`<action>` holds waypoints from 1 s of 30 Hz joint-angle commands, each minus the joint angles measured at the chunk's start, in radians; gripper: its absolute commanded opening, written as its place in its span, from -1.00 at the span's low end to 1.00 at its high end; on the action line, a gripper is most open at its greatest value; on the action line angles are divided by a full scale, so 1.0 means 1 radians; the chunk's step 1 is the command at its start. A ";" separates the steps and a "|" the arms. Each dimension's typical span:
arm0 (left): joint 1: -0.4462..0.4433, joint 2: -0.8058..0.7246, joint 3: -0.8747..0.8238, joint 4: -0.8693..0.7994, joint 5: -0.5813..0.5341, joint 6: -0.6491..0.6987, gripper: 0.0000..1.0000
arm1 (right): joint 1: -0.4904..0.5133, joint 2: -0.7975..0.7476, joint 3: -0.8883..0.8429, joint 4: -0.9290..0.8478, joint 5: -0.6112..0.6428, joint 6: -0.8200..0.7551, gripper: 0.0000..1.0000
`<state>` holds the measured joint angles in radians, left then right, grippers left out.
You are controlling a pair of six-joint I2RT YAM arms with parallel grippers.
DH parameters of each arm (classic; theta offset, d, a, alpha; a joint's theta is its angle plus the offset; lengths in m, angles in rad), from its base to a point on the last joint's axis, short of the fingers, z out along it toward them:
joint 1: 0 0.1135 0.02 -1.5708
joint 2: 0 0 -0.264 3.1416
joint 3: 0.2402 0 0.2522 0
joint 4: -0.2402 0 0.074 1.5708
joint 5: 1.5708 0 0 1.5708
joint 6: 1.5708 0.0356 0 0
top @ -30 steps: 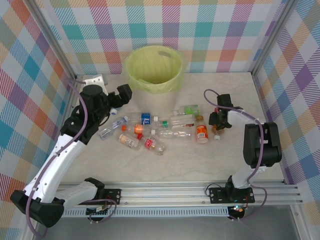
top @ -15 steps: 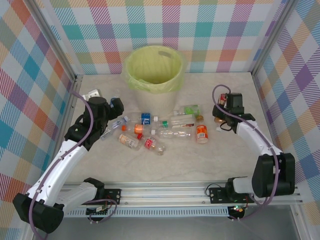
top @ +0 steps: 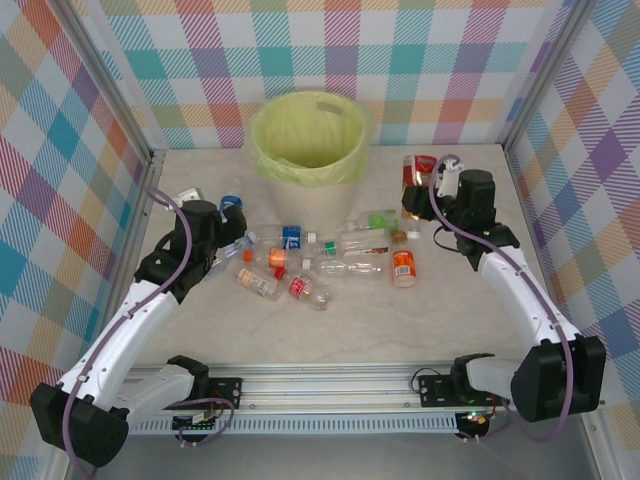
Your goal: Put the plastic bottles in the bin
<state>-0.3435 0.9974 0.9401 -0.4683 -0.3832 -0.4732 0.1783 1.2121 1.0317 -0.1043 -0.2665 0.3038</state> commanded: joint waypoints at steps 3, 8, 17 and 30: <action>0.027 -0.011 -0.015 0.030 0.025 -0.035 1.00 | 0.048 0.104 0.217 0.105 -0.272 0.041 -0.13; 0.035 -0.019 -0.029 0.024 0.039 -0.054 1.00 | 0.145 0.249 0.454 0.041 -0.308 -0.025 -0.08; 0.049 -0.051 -0.068 0.006 0.047 -0.079 1.00 | 0.237 0.561 0.867 -0.016 -0.175 -0.019 -0.04; 0.072 -0.081 -0.109 0.006 0.066 -0.089 1.00 | 0.359 1.104 1.639 -0.655 0.503 -0.264 0.07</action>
<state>-0.2844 0.9279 0.8497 -0.4686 -0.3294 -0.5507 0.5293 2.2726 2.6038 -0.5968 0.0235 0.0978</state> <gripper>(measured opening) 0.997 0.535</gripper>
